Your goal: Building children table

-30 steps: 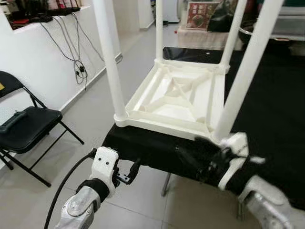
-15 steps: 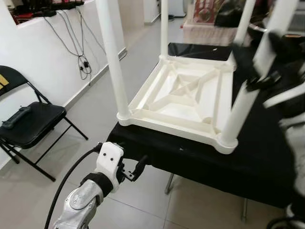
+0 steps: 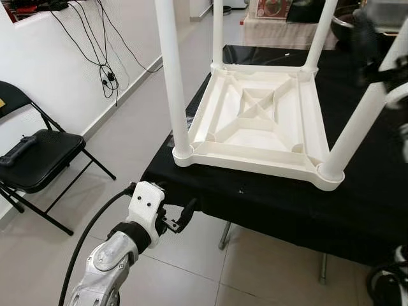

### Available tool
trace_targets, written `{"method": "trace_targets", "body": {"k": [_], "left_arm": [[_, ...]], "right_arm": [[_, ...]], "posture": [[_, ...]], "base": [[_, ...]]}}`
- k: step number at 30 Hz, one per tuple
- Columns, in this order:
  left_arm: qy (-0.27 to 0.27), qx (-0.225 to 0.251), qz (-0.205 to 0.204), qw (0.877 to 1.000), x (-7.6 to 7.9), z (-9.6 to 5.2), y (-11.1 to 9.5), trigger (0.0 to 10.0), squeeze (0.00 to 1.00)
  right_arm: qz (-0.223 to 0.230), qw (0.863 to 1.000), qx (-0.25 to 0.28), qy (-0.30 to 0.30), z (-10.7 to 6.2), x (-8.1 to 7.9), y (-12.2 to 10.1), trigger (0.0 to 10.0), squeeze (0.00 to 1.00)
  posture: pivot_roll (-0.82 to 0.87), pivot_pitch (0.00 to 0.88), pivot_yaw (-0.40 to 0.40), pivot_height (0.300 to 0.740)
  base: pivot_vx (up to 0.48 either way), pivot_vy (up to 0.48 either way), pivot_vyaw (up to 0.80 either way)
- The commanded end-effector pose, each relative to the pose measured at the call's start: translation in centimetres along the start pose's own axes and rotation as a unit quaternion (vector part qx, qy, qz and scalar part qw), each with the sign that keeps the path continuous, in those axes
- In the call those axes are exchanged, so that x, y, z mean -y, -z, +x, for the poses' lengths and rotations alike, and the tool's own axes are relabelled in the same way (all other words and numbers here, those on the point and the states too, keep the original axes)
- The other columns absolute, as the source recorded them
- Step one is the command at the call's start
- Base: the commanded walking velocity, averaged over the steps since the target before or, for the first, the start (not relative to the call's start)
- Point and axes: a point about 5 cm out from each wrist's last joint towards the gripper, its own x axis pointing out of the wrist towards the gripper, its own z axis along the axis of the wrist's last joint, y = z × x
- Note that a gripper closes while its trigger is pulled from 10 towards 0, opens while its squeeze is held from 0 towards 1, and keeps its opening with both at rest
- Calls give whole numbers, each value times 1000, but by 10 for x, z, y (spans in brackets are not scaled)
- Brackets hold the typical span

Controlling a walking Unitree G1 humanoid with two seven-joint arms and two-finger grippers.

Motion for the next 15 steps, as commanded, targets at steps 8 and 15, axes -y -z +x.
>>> {"method": "trace_targets", "body": {"k": [8,15], "left_arm": [[-3,-4,0,1000,0,-2,3,10000,0],[-6,-6,1,1000,0,-3,3,10000,0]], "right_arm": [[-33,994,-23,97,2,23,15,10000,0],[-21,993,-27,114,3,27,20,10000,0]], "posture": [[-55,84,17,740],[-50,88,13,740]], "base": [[0,0,0],[0,0,0]]}}
